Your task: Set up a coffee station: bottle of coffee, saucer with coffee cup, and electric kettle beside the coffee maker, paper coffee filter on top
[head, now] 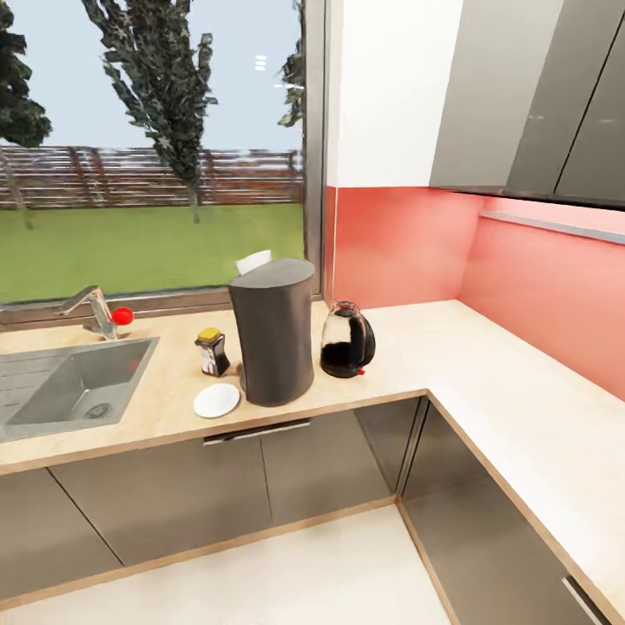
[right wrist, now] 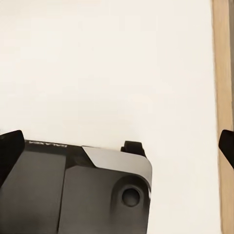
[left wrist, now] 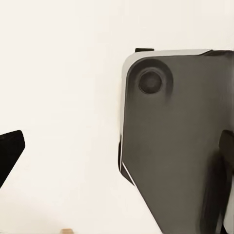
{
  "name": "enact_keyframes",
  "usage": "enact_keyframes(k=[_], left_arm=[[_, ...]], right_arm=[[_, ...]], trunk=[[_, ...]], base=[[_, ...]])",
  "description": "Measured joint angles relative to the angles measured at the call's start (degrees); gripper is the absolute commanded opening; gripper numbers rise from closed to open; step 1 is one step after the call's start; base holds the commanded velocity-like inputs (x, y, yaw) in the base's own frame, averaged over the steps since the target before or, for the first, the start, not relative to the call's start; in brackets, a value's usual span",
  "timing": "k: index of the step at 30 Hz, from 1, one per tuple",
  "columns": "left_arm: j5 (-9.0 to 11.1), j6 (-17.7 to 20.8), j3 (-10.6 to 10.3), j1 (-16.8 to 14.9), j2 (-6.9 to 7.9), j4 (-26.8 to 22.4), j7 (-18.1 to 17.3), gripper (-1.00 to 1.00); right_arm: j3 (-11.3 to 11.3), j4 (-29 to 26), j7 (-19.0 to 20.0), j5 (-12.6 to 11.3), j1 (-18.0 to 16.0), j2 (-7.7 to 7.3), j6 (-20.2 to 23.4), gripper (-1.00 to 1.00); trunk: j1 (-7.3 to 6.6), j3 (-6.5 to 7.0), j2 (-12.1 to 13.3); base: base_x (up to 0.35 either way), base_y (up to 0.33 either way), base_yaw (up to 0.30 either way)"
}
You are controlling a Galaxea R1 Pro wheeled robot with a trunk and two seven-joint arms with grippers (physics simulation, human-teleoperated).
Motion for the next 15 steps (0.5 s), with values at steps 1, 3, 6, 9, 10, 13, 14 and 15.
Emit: enact_keyframes(k=[1, 3, 6, 9, 10, 13, 14, 15], left_arm=[[0.0, 0.0, 0.0, 0.0, -0.02, 0.0, 0.0, 1.00], [0.0, 0.0, 0.0, 0.0, -0.14, -0.1, 0.0, 1.00], [0.0, 0.0, 0.0, 0.0, -0.48, -0.1, 0.0, 1.00], [0.1, 0.0, 0.0, 0.0, -0.64, -0.1, 0.0, 1.00], [0.1, 0.0, 0.0, 0.0, -0.68, 0.0, 0.0, 1.00], [0.1, 0.0, 0.1, 0.0, -0.71, 0.0, 0.0, 1.00], [0.1, 0.0, 0.1, 0.0, -0.71, 0.0, 0.0, 1.00], [0.1, 0.0, 0.1, 0.0, -0.71, 0.0, 0.0, 1.00]], right_arm=[[0.0, 0.0, 0.0, 0.1, 0.0, 0.03, 0.0, 1.00], [0.0, 0.0, -0.2, 0.1, 0.0, 0.00, 0.1, 1.00], [0.0, 0.0, -0.4, 0.2, 0.0, -0.04, 0.1, 1.00], [0.0, 0.0, -0.4, 0.3, 0.0, 0.02, 0.1, 1.00], [0.0, 0.0, -0.4, 0.3, 0.0, 0.05, 0.6, 1.00], [0.0, 0.1, -0.3, 0.2, 0.0, 0.03, 3.3, 1.00], [0.0, 0.1, -0.3, 0.2, 0.0, 0.03, 4.4, 1.00], [0.0, 0.1, -0.3, 0.2, 0.0, 0.02, 5.6, 1.00]], trunk=[[0.00, 0.00, 0.0], [0.00, 0.00, 0.0], [0.00, 0.00, 0.0], [0.00, 0.00, 0.0], [0.00, 0.00, 0.0], [0.00, 0.00, 0.0], [0.00, 0.00, 0.0], [0.00, 0.00, 0.0]], base=[[0.000, 0.000, 0.277], [0.000, 0.000, 0.278], [0.000, 0.000, 0.278], [0.000, 0.000, 0.279], [0.000, 0.000, 0.279], [0.000, 0.000, 0.279], [0.000, 0.000, 0.279], [0.000, 0.000, 0.279]])
